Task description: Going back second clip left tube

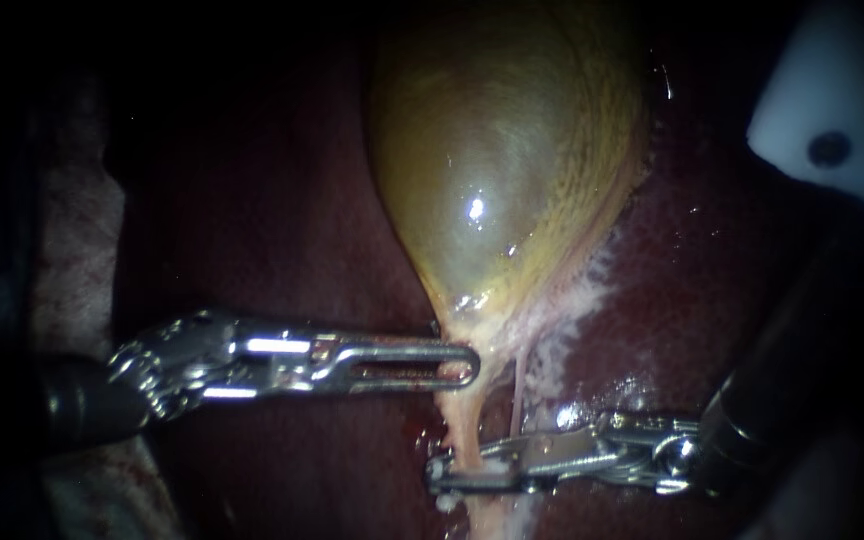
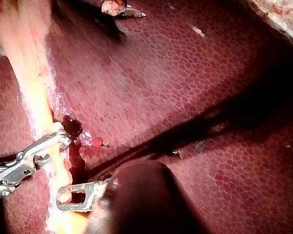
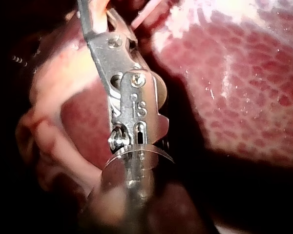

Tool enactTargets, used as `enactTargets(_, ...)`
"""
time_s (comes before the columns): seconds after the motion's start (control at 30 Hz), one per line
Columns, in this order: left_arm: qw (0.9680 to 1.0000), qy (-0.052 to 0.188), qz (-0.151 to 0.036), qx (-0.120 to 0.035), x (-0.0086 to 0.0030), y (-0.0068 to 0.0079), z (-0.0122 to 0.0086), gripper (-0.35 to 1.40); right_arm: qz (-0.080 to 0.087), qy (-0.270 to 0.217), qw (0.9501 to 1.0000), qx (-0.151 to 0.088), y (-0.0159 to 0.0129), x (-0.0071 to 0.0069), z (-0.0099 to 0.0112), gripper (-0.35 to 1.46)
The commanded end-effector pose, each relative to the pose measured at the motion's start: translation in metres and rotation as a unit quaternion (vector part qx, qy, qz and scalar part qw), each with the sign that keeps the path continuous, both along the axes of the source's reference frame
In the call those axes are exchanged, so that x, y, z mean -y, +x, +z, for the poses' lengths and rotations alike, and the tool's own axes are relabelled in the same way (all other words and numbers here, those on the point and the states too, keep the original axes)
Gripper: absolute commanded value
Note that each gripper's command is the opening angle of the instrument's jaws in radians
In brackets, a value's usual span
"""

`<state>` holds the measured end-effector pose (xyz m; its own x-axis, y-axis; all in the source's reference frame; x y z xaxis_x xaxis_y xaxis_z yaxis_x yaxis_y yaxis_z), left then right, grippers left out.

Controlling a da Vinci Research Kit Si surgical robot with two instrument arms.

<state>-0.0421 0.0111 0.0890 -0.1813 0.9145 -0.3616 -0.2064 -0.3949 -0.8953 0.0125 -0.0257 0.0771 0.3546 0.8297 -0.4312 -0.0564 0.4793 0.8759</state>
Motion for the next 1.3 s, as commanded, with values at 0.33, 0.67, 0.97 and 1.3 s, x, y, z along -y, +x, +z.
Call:
enactTargets(0.33, 1.0000, 0.000, 0.000, 0.000, 0.0001, 0.0000, 0.0000, -0.35, 0.000, 0.000, 1.0000, 0.000, 0.0000, 0.0000, 0.0000, -0.29)
enactTargets(0.67, 1.0000, 0.000, -0.001, 0.000, 0.0001, -0.0001, -0.0001, -0.35, 0.002, 0.000, 1.0000, -0.002, 0.0001, 0.0001, -0.0001, -0.06)
enactTargets(0.97, 1.0000, 0.000, -0.001, 0.000, 0.0001, -0.0001, -0.0001, -0.35, 0.008, 0.002, 0.9999, -0.010, 0.0001, 0.0001, -0.0002, 0.38)
enactTargets(1.3, 1.0000, 0.000, 0.000, 0.000, 0.0001, -0.0001, -0.0001, -0.35, 0.015, -0.011, 0.9994, -0.030, -0.0004, -0.0001, -0.0003, 0.41)
